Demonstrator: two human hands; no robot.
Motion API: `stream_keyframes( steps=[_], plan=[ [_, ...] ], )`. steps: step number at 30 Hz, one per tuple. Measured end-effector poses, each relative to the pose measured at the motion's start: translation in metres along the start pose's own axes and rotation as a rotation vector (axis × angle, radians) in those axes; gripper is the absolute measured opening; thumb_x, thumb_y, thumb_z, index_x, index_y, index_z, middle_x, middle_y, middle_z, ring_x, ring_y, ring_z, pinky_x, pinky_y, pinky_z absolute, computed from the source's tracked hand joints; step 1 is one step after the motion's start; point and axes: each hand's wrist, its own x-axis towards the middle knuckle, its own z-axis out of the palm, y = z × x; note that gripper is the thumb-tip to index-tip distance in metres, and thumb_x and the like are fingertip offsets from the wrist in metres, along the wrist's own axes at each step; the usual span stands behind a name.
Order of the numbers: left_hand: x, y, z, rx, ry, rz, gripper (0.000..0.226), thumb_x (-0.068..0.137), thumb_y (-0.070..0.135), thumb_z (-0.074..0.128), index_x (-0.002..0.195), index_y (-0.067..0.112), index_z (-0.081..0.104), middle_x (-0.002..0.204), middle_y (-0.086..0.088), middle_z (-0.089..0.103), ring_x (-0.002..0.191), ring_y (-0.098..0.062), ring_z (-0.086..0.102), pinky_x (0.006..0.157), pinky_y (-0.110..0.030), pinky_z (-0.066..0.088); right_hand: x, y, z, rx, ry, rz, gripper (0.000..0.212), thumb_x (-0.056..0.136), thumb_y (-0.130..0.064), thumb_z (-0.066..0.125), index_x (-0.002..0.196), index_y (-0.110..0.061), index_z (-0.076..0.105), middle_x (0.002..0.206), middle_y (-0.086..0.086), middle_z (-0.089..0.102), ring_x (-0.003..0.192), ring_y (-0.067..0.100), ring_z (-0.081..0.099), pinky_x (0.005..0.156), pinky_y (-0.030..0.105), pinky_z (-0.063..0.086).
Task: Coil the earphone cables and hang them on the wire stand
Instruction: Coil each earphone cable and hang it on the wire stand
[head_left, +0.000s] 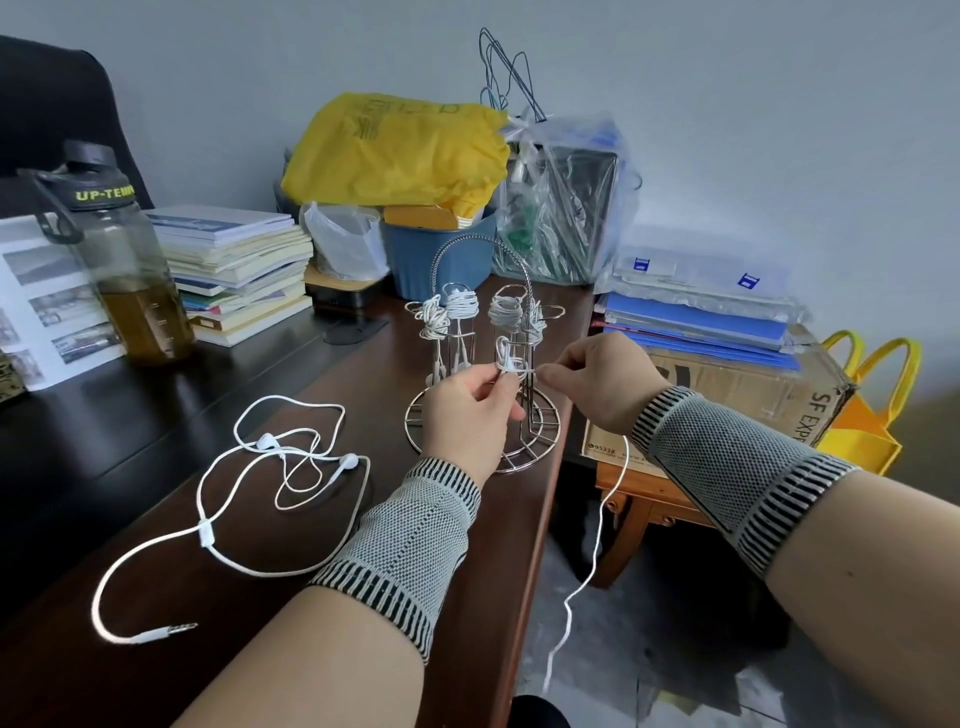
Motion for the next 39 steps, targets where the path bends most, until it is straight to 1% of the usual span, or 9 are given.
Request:
stream_keyframes(
  steps=[5, 9, 13, 16, 21, 26, 31, 34, 39],
  plan=[
    [0.001, -0.001, -0.001, -0.018, -0.006, -0.010, 0.015, 0.091, 0.023, 0.064, 0.087, 0.012, 0.074, 0.049, 0.009, 0.061, 0.040, -0.001, 0.041, 0.049, -0.020, 0.037, 0.004, -0.003, 0.003, 0.018, 0.005, 0.006, 0.033, 0.088, -0.040, 0.064, 0.067, -0.014, 0.064, 0.056, -0.003, 0.054, 0.055, 0.010, 0.050, 0.053, 0.023, 0.040],
    [0.001, -0.003, 0.000, -0.009, 0.002, 0.002, 0.020, 0.092, 0.026, 0.063, 0.075, 0.016, 0.070, 0.050, 0.008, 0.060, 0.039, -0.001, 0.041, 0.051, -0.022, 0.035, 0.001, 0.005, -0.004, 0.073, -0.064, 0.074, 0.040, 0.084, -0.046, 0.066, 0.067, -0.011, 0.060, 0.054, -0.001, 0.054, 0.054, 0.014, 0.051, 0.056, 0.025, 0.045],
    [0.001, -0.002, 0.000, -0.023, 0.008, -0.007, 0.020, 0.092, 0.026, 0.063, 0.074, 0.021, 0.071, 0.050, 0.008, 0.060, 0.039, -0.002, 0.039, 0.052, -0.022, 0.034, 0.000, 0.028, -0.025, 0.503, -0.280, 0.234, 0.022, 0.085, -0.022, 0.069, 0.078, -0.003, 0.061, 0.060, 0.005, 0.047, 0.048, 0.014, 0.042, 0.046, 0.025, 0.042],
    [0.000, -0.001, 0.001, -0.023, 0.020, -0.003, 0.025, 0.092, 0.025, 0.063, 0.068, 0.024, 0.068, 0.050, 0.008, 0.059, 0.037, -0.003, 0.036, 0.047, -0.022, 0.032, 0.004, 0.027, -0.041, 0.574, -0.250, 0.238, 0.012, 0.087, -0.009, 0.063, 0.080, -0.001, 0.061, 0.060, 0.005, 0.045, 0.044, 0.012, 0.036, 0.040, 0.021, 0.033],
    [-0.002, 0.001, 0.002, -0.037, 0.025, -0.012, 0.023, 0.092, 0.023, 0.064, 0.071, 0.016, 0.071, 0.052, 0.006, 0.059, 0.037, -0.003, 0.036, 0.045, -0.021, 0.032, 0.015, -0.017, -0.054, -0.127, 0.042, -0.123, 0.019, 0.091, -0.020, 0.058, 0.073, -0.015, 0.064, 0.060, -0.002, 0.056, 0.050, 0.011, 0.049, 0.044, 0.019, 0.038],
    [-0.004, 0.002, 0.000, -0.040, 0.012, -0.013, 0.020, 0.094, 0.025, 0.063, 0.079, 0.015, 0.072, 0.054, 0.004, 0.059, 0.032, -0.002, 0.038, 0.042, -0.015, 0.030, 0.016, -0.061, -0.040, -0.493, 0.140, -0.394, 0.020, 0.089, -0.020, 0.054, 0.085, -0.007, 0.069, 0.082, 0.010, 0.067, 0.078, 0.027, 0.062, 0.071, 0.033, 0.052],
    [-0.003, 0.003, -0.001, 0.031, 0.025, 0.030, 0.023, 0.093, 0.026, 0.062, 0.071, 0.023, 0.069, 0.049, 0.008, 0.059, 0.034, -0.003, 0.041, 0.044, -0.016, 0.033, 0.022, -0.082, -0.020, -0.612, 0.031, -0.392, 0.019, 0.089, -0.022, 0.053, 0.078, -0.009, 0.062, 0.072, 0.010, 0.058, 0.074, 0.031, 0.061, 0.068, 0.035, 0.054],
    [-0.002, 0.004, -0.002, 0.072, 0.020, 0.038, 0.029, 0.093, 0.025, 0.060, 0.065, 0.023, 0.065, 0.047, 0.010, 0.058, 0.035, -0.003, 0.043, 0.042, -0.012, 0.033, 0.023, -0.091, -0.016, -0.585, -0.028, -0.376, 0.019, 0.089, -0.020, 0.053, 0.085, -0.010, 0.068, 0.078, 0.007, 0.065, 0.077, 0.026, 0.064, 0.073, 0.036, 0.057],
    [-0.002, 0.002, 0.000, 0.118, 0.030, 0.011, 0.040, 0.088, 0.012, 0.058, 0.050, 0.024, 0.055, 0.039, 0.016, 0.053, 0.037, -0.003, 0.047, 0.042, -0.014, 0.034, 0.008, -0.087, -0.012, -0.651, -0.004, -0.553, 0.025, 0.089, -0.021, 0.048, 0.090, -0.012, 0.071, 0.086, 0.007, 0.069, 0.080, 0.027, 0.063, 0.074, 0.035, 0.054]
  ],
)
